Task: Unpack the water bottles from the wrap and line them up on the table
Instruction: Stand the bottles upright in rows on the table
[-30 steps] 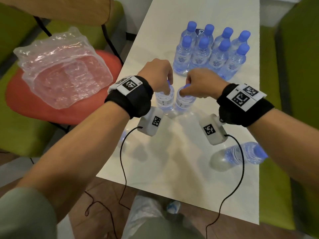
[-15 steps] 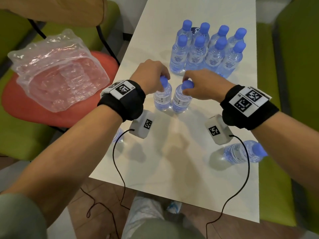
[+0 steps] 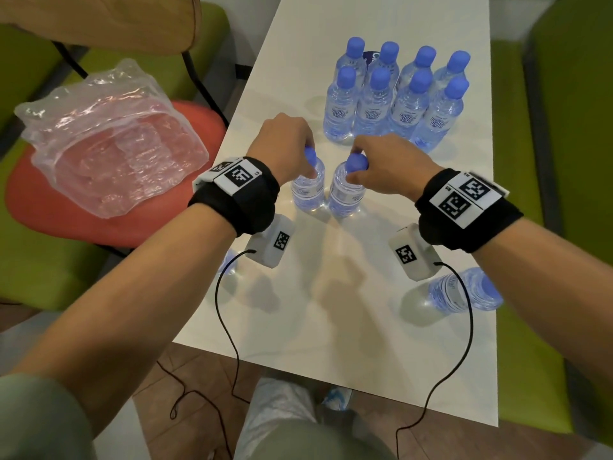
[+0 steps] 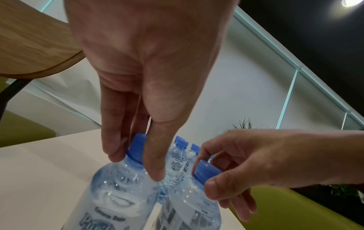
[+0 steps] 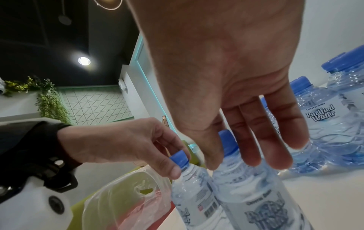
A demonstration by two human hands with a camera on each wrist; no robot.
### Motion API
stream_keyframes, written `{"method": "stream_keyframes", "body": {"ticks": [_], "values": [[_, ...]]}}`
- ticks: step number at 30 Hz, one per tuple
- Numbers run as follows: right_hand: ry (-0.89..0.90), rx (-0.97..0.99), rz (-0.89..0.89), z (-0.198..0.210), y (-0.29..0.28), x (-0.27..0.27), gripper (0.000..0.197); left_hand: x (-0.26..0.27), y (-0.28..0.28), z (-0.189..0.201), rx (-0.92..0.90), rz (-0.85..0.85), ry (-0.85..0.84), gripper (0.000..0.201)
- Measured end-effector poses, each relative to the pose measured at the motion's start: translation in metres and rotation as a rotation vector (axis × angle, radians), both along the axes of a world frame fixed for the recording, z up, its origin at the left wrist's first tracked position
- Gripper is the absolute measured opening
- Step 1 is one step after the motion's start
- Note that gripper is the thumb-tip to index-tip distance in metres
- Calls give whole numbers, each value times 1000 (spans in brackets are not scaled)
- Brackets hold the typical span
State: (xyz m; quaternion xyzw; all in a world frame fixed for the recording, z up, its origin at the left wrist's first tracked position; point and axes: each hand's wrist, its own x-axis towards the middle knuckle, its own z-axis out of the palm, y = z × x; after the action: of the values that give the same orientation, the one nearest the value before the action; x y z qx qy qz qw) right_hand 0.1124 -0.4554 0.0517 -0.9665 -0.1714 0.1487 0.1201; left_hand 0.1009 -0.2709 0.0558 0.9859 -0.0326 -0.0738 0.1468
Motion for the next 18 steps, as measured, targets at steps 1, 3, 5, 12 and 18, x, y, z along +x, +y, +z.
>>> {"method": "stream_keyframes", "body": {"ticks": [1,3,5,12,18], "values": [[-11,-4,-12,-2,1,0,40,0,-1,0,-4,14,3,38],[-40,-6,-36,-6,2,0,41,1,-3,-1,-17,40,0,37],[-60,14,-58,-9,3,-1,40,2,-5,-2,-19,58,-5,37],[-73,57,-77,-12,2,-4,41,4,-10,-7,-9,85,-12,37],[-88,40,-56,-13,3,-3,43,3,-9,-8,34,41,15,41]]}}
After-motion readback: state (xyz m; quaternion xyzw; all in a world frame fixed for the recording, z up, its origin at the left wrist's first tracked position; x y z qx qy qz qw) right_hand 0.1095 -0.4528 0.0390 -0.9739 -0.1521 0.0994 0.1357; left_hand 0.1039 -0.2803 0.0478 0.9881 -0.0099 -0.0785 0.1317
